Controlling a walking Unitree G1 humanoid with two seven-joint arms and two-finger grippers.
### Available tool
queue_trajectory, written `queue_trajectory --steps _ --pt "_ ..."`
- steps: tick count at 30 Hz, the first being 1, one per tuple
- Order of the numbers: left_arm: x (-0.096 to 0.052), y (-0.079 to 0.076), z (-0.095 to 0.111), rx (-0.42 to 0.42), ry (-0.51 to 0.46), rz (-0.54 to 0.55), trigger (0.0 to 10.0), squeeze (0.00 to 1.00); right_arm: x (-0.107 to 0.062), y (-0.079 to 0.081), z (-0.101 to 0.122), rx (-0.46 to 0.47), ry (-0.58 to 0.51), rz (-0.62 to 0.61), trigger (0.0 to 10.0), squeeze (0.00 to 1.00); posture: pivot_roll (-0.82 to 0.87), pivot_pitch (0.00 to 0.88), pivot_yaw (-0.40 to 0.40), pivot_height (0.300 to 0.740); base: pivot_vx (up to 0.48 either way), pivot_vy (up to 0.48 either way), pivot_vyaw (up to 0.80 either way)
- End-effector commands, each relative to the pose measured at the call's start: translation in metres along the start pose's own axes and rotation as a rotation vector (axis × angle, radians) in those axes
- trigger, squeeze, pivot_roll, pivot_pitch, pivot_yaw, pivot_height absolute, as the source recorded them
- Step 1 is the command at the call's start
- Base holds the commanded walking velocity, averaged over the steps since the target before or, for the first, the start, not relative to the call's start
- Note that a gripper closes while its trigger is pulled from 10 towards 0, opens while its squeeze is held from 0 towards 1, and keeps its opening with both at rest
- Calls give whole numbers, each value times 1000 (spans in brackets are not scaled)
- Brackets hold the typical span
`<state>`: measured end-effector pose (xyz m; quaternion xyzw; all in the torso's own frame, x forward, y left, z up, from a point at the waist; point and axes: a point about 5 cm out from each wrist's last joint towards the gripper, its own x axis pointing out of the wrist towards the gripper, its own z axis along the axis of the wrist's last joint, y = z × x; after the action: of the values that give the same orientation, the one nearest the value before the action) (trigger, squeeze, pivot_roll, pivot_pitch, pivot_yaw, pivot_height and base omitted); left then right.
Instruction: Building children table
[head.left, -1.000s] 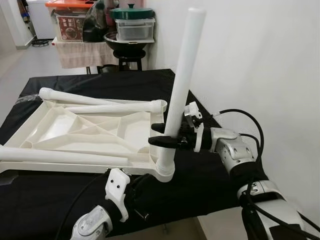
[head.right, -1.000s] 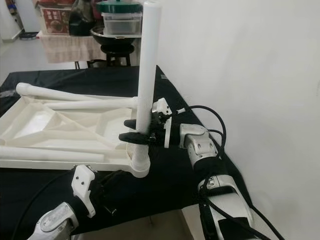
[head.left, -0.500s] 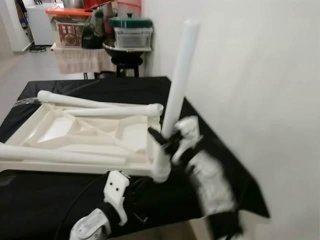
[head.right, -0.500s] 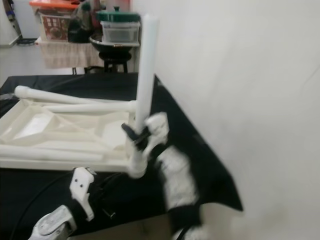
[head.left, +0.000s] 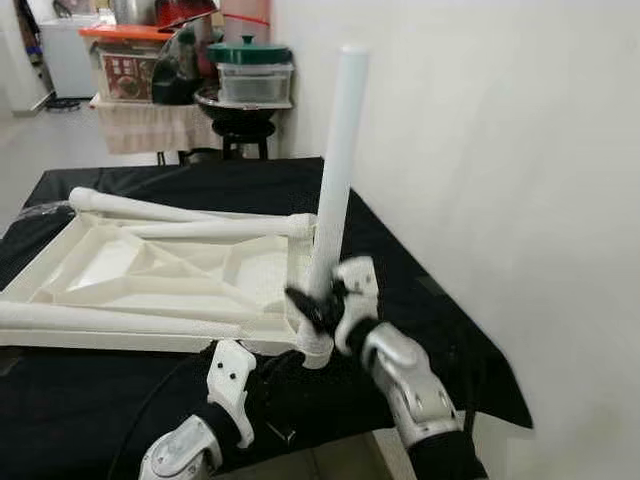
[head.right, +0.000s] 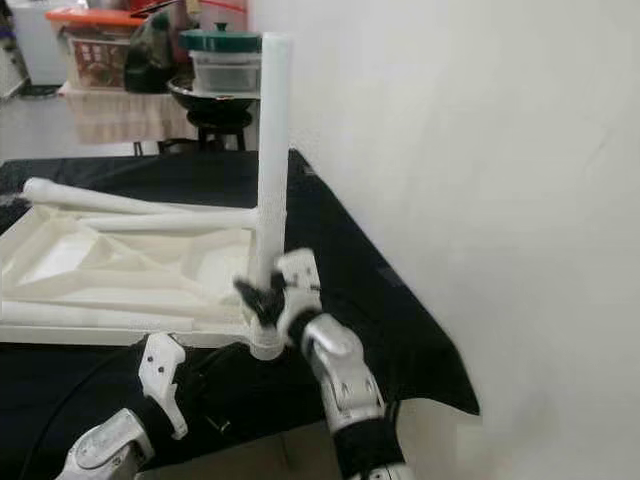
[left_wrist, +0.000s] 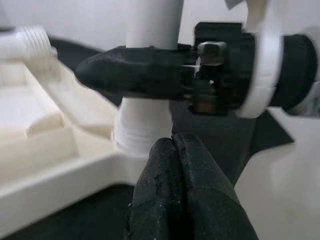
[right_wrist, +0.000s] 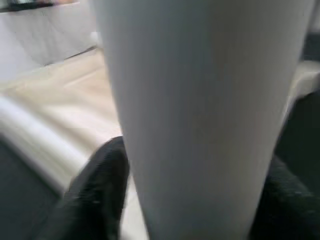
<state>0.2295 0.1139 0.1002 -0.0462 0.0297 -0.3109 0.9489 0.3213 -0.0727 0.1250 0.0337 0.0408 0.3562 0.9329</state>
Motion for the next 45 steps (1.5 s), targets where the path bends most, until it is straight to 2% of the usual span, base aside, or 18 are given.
queue_trajectory --steps 1,2,4,5,9,15,16,17,18,25,29,31,33,34,35,37,44,45 --pt "2 0 -1 4 12 -5 10000 0 4 1 28 -51 -85 97 10000 808 82 0 -80 740 0 0 0" --pt "2 0 -1 4 12 -5 10000 0 5 -2 35 -67 -102 147 10000 620 82 0 -80 740 0 0 0" --pt "3 0 -1 4 12 -5 10000 0 5 -4 39 -72 -110 174 10000 620 82 0 -80 740 0 0 0" --pt "3 0 -1 4 13 -5 10000 0 6 -6 45 -92 -107 286 10000 0 89 0 -81 740 0 0 0" --pt "4 0 -2 5 16 -5 10000 0 0 -12 58 -172 -41 640 10000 0 104 0 -82 740 0 0 0" --pt "4 -1 -3 5 18 -4 10000 0 5 -28 70 -132 -9 685 10000 0 115 0 -90 740 0 0 0" --pt "4 -2 -4 4 18 -4 10000 0 7 -34 73 -117 0 667 6510 0 121 0 -92 740 0 0 0" --pt "4 -2 -4 4 18 -4 10000 0 7 -34 73 -117 0 667 6510 0 121 0 -92 740 0 0 0" --pt "4 -2 -4 4 18 -3 10000 0 7 -38 74 -97 9 661 0 0 122 0 -95 740 0 0 0" --pt "2 -3 -4 3 19 -2 10000 0 3 -43 73 -97 -14 641 0 0 114 0 -89 740 0 0 0" --pt "1 -5 -5 1 21 -7 10000 0 -3 -44 58 -140 -24 482 0 0 113 0 -104 740 0 0 0" --pt "0 -5 -5 1 20 -7 10000 0 -4 -39 49 -111 -41 360 0 0 114 0 -112 740 0 0 0" --pt "-2 -4 -5 2 19 -4 10000 0 -2 -31 25 9 -80 -139 0 0 107 0 -113 740 0 0 0" --pt "-2 -4 -5 2 19 -4 10000 0 -2 -31 25 9 -80 -139 0 0 107 0 -113 740 0 0 0" --pt "-2 -4 -4 2 19 -4 10000 0 -8 -6 3 -5 -22 -181 0 0 105 0 -98 740 0 0 0" --pt "-2 -3 -4 4 24 -8 10000 0 -10 -1 -3 -2 -3 -206 0 0 88 0 -90 740 0 0 0" --pt "-1 -2 -4 12 27 -6 10000 0 -3 -16 0 33 -7 -260 0 0 113 0 -101 740 0 0 0" --pt "-2 -1 -4 12 24 7 10000 0 -2 -14 0 34 -2 -263 2235 0 123 0 -103 740 0 0 0"
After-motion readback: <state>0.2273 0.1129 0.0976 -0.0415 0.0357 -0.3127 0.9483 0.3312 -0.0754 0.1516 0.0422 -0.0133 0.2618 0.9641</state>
